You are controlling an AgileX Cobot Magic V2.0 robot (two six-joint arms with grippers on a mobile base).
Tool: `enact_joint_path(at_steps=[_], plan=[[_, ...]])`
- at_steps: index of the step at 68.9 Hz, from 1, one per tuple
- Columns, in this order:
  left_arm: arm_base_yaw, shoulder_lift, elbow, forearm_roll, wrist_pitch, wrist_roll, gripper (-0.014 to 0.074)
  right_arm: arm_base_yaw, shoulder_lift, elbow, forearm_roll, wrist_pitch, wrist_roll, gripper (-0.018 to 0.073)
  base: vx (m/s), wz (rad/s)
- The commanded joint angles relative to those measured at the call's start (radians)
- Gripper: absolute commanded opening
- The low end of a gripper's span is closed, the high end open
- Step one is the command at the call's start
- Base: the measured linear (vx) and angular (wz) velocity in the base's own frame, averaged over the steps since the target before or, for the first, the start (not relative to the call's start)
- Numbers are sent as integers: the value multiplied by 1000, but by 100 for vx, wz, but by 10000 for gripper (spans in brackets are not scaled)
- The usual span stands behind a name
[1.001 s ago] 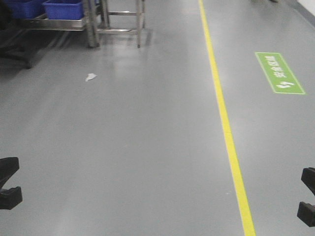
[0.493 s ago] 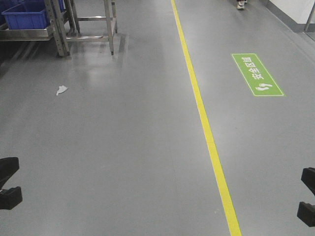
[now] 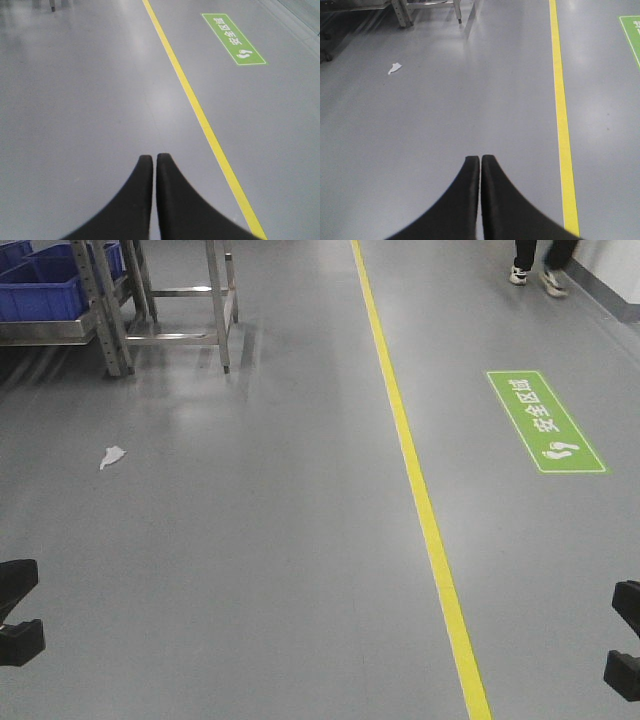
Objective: Move and align brake pads A on conveyor
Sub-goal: 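Drive along the yellow floor line with both grippers empty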
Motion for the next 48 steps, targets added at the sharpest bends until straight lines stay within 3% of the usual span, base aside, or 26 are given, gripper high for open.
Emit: enact_joint_path(at_steps=[1, 48], plan=[[-4, 0, -25, 0, -68, -4, -6, -3, 5, -26, -3, -67, -8, -10, 52, -3], [-4, 0, -25, 0, -68, -4, -6, -3, 5, -26, -3, -67, -8, -10, 56, -6]])
